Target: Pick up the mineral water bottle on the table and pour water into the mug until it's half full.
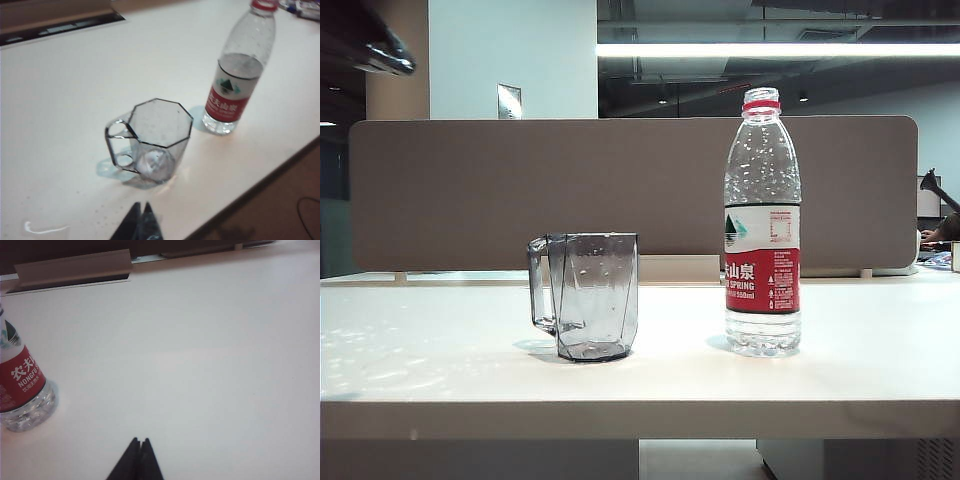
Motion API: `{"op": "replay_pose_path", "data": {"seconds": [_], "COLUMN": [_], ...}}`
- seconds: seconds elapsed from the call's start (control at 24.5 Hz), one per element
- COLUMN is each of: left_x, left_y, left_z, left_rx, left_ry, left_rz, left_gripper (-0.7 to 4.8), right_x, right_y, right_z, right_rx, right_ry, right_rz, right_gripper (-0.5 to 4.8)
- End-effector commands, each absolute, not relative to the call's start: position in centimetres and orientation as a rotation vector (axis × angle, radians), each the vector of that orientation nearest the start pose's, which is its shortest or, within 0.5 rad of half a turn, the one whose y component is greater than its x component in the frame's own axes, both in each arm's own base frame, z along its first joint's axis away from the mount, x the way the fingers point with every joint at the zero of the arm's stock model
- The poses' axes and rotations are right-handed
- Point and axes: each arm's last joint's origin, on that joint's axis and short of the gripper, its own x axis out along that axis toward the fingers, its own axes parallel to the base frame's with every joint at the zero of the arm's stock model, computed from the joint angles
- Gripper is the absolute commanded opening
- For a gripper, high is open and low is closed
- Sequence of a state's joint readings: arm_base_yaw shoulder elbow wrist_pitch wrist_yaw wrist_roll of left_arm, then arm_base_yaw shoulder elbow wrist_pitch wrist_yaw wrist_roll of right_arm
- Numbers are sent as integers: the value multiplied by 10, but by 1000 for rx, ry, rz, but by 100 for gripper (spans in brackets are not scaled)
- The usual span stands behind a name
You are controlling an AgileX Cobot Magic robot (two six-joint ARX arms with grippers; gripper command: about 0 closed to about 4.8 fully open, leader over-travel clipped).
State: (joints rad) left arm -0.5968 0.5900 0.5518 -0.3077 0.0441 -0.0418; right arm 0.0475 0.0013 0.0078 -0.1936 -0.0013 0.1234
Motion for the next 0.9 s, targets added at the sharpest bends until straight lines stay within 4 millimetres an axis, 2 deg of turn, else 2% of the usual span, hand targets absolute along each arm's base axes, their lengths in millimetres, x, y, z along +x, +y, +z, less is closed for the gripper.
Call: {"op": "replay_pose_path", "data": {"seconds": [0.04, 0.45, 0.65, 0.78, 0.9], "left_x": [115, 115, 115, 115, 115], "left_y": [-84, -88, -87, -87, -87], "left_z": [269, 268, 268, 267, 267], "left_rx": [63, 70, 70, 70, 70], "left_ry": [356, 367, 366, 367, 367], "left_rz": [-656, -675, -673, -674, -673], "left_gripper": [-4, -4, -5, -4, -4], "right_x": [96, 96, 97, 96, 89], "right_y": [5, 5, 5, 7, 7], "right_z": [146, 147, 153, 170, 200], "right_rx": [122, 124, 291, 336, 333], "right_ry": [185, 180, 117, 13, -84], "right_rz": [36, 37, 36, 115, 153], "right_gripper": [-4, -4, 17, 17, 8]}}
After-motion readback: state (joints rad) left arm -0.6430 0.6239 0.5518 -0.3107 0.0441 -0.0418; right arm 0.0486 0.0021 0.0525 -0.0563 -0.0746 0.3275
